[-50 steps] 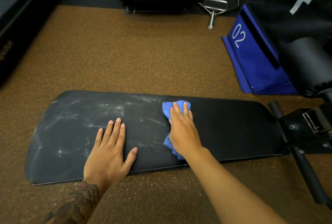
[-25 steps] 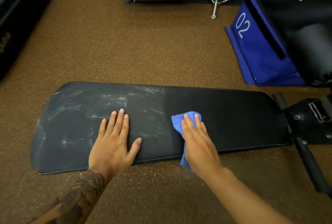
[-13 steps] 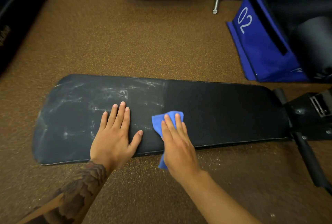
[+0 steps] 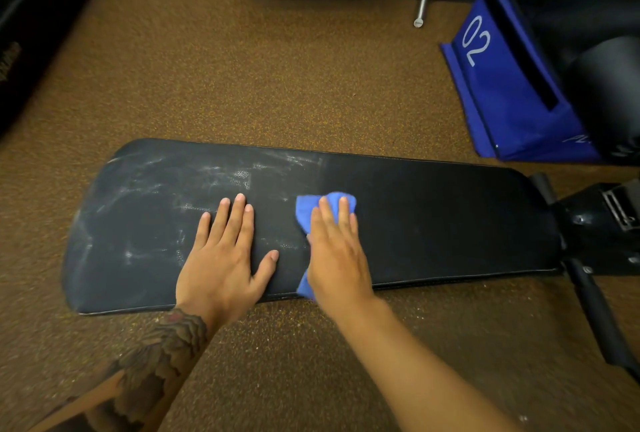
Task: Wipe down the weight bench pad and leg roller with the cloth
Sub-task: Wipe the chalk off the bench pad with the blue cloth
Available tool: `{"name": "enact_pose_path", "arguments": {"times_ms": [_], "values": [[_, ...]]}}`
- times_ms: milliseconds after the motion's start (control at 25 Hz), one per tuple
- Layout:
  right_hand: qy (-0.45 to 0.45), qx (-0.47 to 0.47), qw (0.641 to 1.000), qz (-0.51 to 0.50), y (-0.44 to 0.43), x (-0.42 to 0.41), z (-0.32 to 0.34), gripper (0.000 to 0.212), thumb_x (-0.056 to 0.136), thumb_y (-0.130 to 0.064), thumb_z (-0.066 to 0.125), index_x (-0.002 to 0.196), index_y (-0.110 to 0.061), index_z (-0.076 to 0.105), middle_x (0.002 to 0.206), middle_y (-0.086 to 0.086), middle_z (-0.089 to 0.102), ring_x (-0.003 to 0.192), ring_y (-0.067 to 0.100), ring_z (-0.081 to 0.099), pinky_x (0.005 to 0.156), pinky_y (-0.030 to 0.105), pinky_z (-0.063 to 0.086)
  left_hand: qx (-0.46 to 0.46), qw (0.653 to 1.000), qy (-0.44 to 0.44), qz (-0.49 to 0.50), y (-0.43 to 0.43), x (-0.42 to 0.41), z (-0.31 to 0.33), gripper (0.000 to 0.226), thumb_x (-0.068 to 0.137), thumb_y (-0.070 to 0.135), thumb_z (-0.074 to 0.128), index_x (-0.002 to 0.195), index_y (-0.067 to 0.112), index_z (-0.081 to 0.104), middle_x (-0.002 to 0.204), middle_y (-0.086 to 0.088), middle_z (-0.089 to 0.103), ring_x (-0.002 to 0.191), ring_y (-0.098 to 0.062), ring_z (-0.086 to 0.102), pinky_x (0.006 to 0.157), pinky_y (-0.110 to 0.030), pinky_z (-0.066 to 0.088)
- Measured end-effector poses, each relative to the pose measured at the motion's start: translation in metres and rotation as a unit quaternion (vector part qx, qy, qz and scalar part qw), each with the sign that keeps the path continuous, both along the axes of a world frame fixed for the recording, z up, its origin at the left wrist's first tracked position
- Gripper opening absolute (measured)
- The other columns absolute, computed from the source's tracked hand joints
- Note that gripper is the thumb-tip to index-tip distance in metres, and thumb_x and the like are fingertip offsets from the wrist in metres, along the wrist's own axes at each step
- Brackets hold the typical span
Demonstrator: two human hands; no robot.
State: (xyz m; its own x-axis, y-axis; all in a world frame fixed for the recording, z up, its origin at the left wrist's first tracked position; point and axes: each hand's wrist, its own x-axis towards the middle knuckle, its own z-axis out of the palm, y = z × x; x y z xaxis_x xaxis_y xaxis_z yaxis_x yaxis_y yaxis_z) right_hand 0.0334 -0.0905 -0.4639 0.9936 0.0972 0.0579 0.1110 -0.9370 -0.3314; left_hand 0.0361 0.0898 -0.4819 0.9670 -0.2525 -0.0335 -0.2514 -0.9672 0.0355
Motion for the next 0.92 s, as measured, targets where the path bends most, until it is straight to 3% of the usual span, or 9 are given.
{"name": "enact_pose_path", "arguments": {"times_ms": [80, 160, 280, 400, 560, 680, 800, 920], "values": [[0.042, -0.003, 0.997, 0.066, -0.003, -0.039, 0.006, 0.09, 0.053, 0.001, 0.083, 0.133, 0.007, 0.042, 0.144, 0.023, 0.038, 0.136, 0.046, 0.024, 0.108, 0.056, 0.024, 0.0, 1.0, 0.001, -0.001, 0.0, 0.0, 0.0, 0.082, 0.096, 0.061, 0.017, 0.153, 0.002, 0.023, 0.163, -0.013, 0.013, 0.152, -0.027, 0.007, 0.121, -0.048, 0.01], [0.065, -0.015, 0.994, 0.083, -0.021, -0.051, 0.006, 0.101, 0.042, -0.002, 0.089, 0.131, 0.009, 0.044, 0.142, 0.023, 0.041, 0.133, 0.047, 0.029, 0.106, 0.055, 0.025, -0.003, 1.0, 0.003, -0.002, 0.0, 0.001, 0.001, 0.082, 0.096, 0.061, 0.019, 0.153, 0.002, 0.024, 0.163, -0.013, 0.015, 0.151, -0.028, 0.008, 0.121, -0.048, 0.01], [0.036, -0.02, 0.999, 0.014, -0.042, -0.023, 0.002, 0.074, 0.061, 0.006, 0.074, 0.129, 0.011, 0.045, 0.139, 0.026, 0.043, 0.131, 0.049, 0.031, 0.104, 0.059, 0.031, 0.0, 1.0, 0.002, -0.007, 0.001, 0.002, 0.002, 0.081, 0.097, 0.061, 0.019, 0.153, 0.003, 0.024, 0.163, -0.014, 0.015, 0.151, -0.028, 0.008, 0.121, -0.048, 0.009], [0.004, -0.022, 0.997, -0.069, -0.048, 0.039, 0.001, 0.056, 0.084, 0.008, 0.041, 0.139, 0.005, 0.032, 0.151, 0.02, 0.027, 0.142, 0.038, 0.012, 0.117, 0.044, 0.01, -0.001, 1.0, 0.007, -0.007, 0.002, 0.002, 0.001, 0.081, 0.097, 0.062, 0.018, 0.153, 0.003, 0.023, 0.163, -0.013, 0.014, 0.152, -0.028, 0.006, 0.121, -0.049, 0.01], [0.002, -0.028, 0.996, -0.081, -0.026, 0.113, 0.003, 0.045, 0.094, -0.006, 0.039, 0.139, 0.0, 0.032, 0.153, 0.015, 0.024, 0.143, 0.036, 0.005, 0.116, 0.044, 0.006, -0.004, 1.0, 0.008, -0.006, 0.001, 0.001, 0.001, 0.081, 0.097, 0.061, 0.019, 0.153, 0.003, 0.025, 0.163, -0.014, 0.015, 0.152, -0.029, 0.007, 0.121, -0.05, 0.011], [0.005, -0.013, 1.0, 0.01, 0.005, 0.101, 0.0, 0.045, 0.091, -0.004, 0.044, 0.136, 0.0, 0.036, 0.151, 0.014, 0.028, 0.143, 0.035, 0.007, 0.115, 0.044, 0.006, -0.005, 1.0, 0.013, -0.007, 0.001, 0.002, 0.001, 0.081, 0.096, 0.06, 0.02, 0.153, 0.002, 0.025, 0.163, -0.014, 0.015, 0.152, -0.029, 0.008, 0.121, -0.051, 0.013], [-0.007, 0.005, 0.997, 0.078, 0.002, 0.044, -0.001, 0.049, 0.086, 0.004, 0.049, 0.134, 0.001, 0.04, 0.149, 0.015, 0.033, 0.143, 0.036, 0.012, 0.114, 0.046, 0.015, -0.007, 1.0, 0.013, -0.008, 0.001, 0.001, 0.001, 0.081, 0.096, 0.059, 0.023, 0.152, 0.001, 0.027, 0.163, -0.015, 0.017, 0.151, -0.03, 0.01, 0.12, -0.052, 0.014], [-0.005, -0.009, 0.999, 0.046, -0.031, 0.024, -0.003, 0.057, 0.076, 0.013, 0.056, 0.131, 0.004, 0.045, 0.144, 0.018, 0.041, 0.137, 0.042, 0.026, 0.103, 0.053, 0.038, -0.01, 1.0, 0.015, -0.01, 0.001, 0.001, 0.0, 0.08, 0.097, 0.06, 0.023, 0.152, 0.002, 0.027, 0.163, -0.015, 0.018, 0.151, -0.029, 0.01, 0.12, -0.052, 0.015]]}}
